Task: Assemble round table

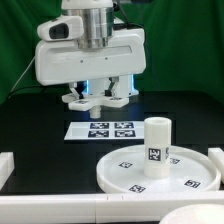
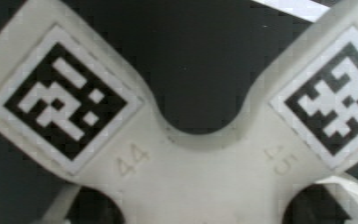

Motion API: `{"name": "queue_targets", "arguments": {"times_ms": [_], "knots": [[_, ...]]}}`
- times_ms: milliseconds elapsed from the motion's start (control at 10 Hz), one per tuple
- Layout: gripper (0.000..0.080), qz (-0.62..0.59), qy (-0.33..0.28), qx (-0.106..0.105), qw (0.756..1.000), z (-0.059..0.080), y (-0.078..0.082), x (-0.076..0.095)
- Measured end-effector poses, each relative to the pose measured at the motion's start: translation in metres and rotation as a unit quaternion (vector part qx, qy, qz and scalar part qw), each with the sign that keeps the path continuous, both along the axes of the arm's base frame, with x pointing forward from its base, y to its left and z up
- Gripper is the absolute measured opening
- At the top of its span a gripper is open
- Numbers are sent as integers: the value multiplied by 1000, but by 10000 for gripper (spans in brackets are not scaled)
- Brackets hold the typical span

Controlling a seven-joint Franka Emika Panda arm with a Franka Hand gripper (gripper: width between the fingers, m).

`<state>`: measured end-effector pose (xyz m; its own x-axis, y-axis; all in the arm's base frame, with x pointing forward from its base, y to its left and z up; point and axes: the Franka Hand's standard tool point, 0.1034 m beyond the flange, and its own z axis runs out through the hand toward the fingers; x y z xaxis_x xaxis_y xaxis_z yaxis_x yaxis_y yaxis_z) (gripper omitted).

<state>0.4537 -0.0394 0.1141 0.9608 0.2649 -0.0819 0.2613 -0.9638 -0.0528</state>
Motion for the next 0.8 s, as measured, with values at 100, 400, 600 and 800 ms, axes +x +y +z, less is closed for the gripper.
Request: {"name": "queue_targets", "arguments": {"times_ms": [100, 400, 600, 800], "knots": [[445, 17, -5, 4, 1000, 12, 18, 21], [445, 24, -6, 4, 1000, 12, 23, 28], [445, 30, -3, 4, 1000, 14, 26, 30], [445, 64, 0, 9, 998, 30, 51, 70]]}}
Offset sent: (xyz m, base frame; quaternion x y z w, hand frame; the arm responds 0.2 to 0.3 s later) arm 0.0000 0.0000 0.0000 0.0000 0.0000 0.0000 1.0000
